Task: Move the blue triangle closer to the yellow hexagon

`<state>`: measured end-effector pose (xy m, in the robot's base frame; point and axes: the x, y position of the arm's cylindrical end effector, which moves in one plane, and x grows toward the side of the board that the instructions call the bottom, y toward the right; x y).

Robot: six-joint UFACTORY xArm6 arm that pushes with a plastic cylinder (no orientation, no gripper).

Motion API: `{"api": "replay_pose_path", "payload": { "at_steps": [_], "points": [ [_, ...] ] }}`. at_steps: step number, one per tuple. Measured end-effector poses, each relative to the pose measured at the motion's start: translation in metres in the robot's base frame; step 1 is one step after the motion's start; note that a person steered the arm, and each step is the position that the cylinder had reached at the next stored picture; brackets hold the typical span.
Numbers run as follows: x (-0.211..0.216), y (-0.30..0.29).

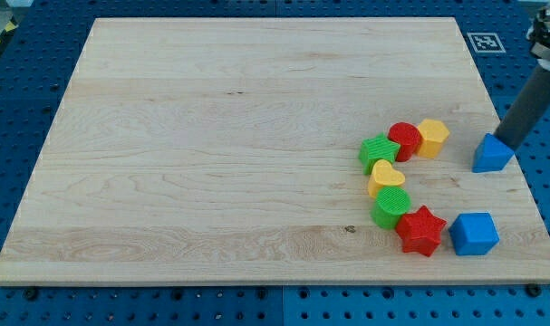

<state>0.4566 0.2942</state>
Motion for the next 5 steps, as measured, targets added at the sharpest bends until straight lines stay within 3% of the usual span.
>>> {"api": "replay_pose_path", "payload": {
  "at_steps": [1,2,5],
  "points": [
    [0.017,0.045],
    [0.035,0.046],
    [0.042,-0.017]
  ]
}}
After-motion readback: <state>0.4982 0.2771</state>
